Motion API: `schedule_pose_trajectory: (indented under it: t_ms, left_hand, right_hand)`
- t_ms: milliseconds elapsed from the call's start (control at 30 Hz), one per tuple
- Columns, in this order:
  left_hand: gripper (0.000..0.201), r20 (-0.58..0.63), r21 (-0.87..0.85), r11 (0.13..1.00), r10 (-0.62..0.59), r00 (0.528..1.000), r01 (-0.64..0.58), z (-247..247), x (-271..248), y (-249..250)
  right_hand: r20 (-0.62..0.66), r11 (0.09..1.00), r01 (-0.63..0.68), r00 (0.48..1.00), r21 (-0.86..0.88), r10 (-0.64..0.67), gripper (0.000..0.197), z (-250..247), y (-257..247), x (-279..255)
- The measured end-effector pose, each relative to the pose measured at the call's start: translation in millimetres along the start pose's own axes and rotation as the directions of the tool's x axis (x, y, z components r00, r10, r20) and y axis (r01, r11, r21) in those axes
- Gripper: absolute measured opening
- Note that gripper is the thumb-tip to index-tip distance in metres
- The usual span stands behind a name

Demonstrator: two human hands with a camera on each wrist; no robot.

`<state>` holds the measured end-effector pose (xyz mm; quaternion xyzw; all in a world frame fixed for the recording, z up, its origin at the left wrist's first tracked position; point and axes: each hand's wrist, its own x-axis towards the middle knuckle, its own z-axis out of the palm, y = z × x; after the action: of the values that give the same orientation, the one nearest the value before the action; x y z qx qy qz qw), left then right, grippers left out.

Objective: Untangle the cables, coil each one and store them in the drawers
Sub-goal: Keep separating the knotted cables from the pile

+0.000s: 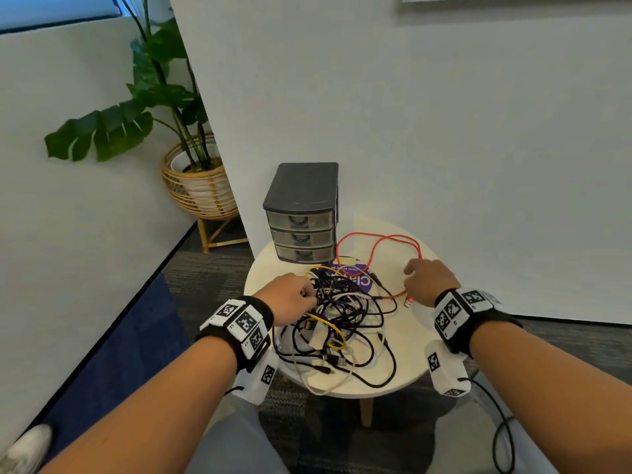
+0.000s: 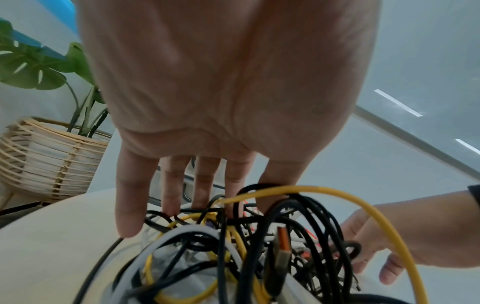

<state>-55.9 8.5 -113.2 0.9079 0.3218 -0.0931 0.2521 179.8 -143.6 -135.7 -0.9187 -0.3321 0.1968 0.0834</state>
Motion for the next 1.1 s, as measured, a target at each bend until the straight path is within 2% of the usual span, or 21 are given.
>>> schedule_pose_trajectory:
  t_ms: [33, 100, 333, 567, 733, 800, 833, 900, 967, 1033, 1100]
  left_hand:
    - [0.026, 0.001, 0.003, 1.000, -0.003, 1.000, 0.003, 1, 2, 1]
    - [0.026, 0.002, 0.008, 1.000, -0.007, 1.000, 0.007, 2, 5, 2]
    - [0.026, 0.009, 0.024, 1.000, -0.013, 1.000, 0.013, 1, 11, -2]
    - [0.025, -0.002, 0.023, 1.000, -0.012, 1.000, 0.012, -1, 16, -2]
    - [0.025, 0.014, 0.020, 1.000, -0.001, 1.000, 0.000, -2, 14, -3]
    - [0.024, 0.025, 0.016, 1.000, 0.005, 1.000, -0.005, -2, 13, -3]
    - [0.024, 0.025, 0.015, 1.000, 0.008, 1.000, -0.008, -2, 12, -3]
    - [0.024, 0.016, 0.018, 1.000, 0.012, 1.000, -0.012, -2, 12, -1]
    - [0.022, -0.015, 0.018, 1.000, 0.020, 1.000, -0.019, -3, 11, 3]
    - [0.022, -0.051, -0.001, 0.999, 0.044, 0.998, -0.044, -3, 10, 8]
    - [0.023, -0.080, -0.023, 0.996, 0.084, 0.993, -0.086, -4, 9, 13]
  right_hand:
    - [0.065, 0.997, -0.030, 0.997, -0.075, 0.035, 0.033, 2, 4, 4]
    - [0.113, 0.987, -0.037, 0.992, -0.157, 0.055, 0.029, 8, 6, 9]
    - [0.077, 0.945, -0.064, 0.993, -0.319, 0.093, 0.038, 0, 2, 24]
    - [0.152, 0.967, 0.020, 0.988, -0.255, 0.019, 0.048, 0, 2, 42]
    - [0.133, 0.971, 0.059, 0.991, -0.230, -0.029, 0.062, 3, 9, 40]
    - [0.075, 0.972, 0.096, 0.994, -0.215, -0.082, 0.065, 0, 7, 33]
    - [0.021, 0.970, 0.141, 0.990, -0.197, -0.139, 0.061, -3, 4, 28]
    - [-0.035, 0.947, 0.300, 0.952, -0.114, -0.306, 0.036, -8, -4, 20]
    - [0.072, 0.901, 0.434, 0.899, -0.012, -0.432, 0.013, -10, -13, 7]
    - [0.242, 0.863, 0.505, 0.840, -0.024, -0.485, 0.006, -4, -19, -6]
    - [0.282, 0.846, 0.527, 0.826, -0.082, -0.488, 0.014, 5, -24, -16]
